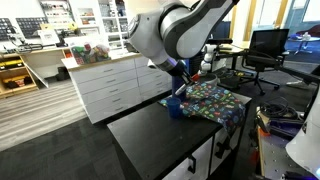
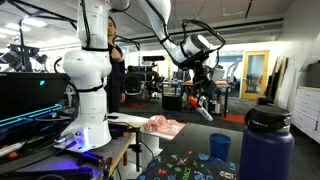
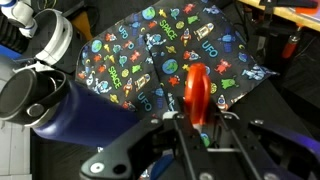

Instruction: Pick up the pen from the table and put it in the blue cup.

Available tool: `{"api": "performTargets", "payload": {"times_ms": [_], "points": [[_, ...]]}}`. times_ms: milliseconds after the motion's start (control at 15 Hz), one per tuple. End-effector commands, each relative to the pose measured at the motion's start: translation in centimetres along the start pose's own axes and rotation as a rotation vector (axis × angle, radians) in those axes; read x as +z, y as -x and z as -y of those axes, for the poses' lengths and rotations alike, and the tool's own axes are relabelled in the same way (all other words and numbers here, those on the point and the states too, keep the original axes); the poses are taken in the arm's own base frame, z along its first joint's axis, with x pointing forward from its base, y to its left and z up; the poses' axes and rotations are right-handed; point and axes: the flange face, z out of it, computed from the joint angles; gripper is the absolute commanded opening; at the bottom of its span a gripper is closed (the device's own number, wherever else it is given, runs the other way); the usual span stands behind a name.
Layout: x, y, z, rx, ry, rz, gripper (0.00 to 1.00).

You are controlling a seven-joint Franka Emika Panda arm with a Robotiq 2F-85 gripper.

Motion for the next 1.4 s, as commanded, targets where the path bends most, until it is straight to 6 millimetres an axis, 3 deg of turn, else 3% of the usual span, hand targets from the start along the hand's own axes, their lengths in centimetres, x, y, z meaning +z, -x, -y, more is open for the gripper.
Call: {"api": "performTargets", "payload": {"times_ms": [0,1333], "points": [[-0.5,-1.3,0.2,-0.082,0.043,0.036,0.08],[2.5,-6.3,0.4,-0.465,0.267,0.180,0.07]]}}
